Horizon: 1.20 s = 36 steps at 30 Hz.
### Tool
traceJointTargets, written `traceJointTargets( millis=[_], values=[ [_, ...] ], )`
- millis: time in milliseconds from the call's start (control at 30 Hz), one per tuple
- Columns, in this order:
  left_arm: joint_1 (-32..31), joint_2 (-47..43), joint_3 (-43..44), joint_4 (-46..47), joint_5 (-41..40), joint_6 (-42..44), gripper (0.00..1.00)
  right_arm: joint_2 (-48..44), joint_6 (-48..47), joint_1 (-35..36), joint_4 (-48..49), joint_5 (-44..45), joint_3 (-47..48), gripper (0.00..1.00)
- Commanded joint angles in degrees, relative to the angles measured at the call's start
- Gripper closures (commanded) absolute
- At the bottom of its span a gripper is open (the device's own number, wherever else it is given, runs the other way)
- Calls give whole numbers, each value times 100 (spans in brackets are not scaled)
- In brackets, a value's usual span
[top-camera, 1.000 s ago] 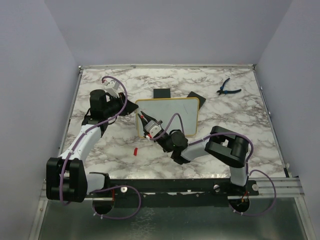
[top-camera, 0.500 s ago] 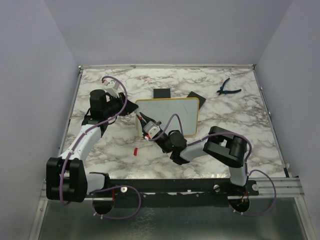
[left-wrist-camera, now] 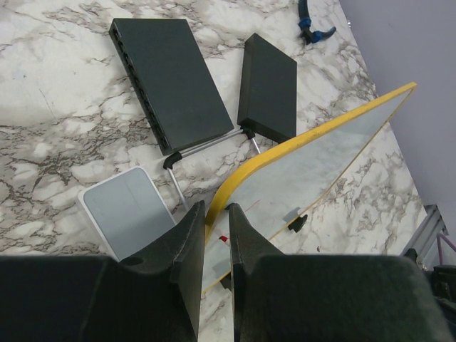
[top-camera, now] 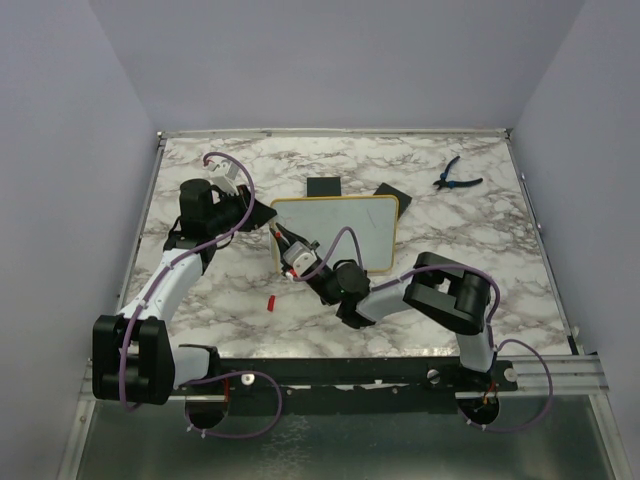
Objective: Write a sentence on the whiteboard
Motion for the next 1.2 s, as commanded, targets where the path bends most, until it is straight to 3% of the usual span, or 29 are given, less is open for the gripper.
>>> traceJointTargets(
  millis=[0,267,700,1167],
  values=[
    [-33,-182,-9,97,71,-12,87,118,-212,-19,1232,242,128,99],
    [-31,-182,-1,88,77,-13,87,-97,-69,34,1232,15,-156,99],
    [-38,-199,-9,80,68,-12,87,-1289,63,386,1232,-47,-1076,99],
    [-35,-238,-27,79,77,-21,87,-967,-104,244,1236,215,-784,99]
  ],
)
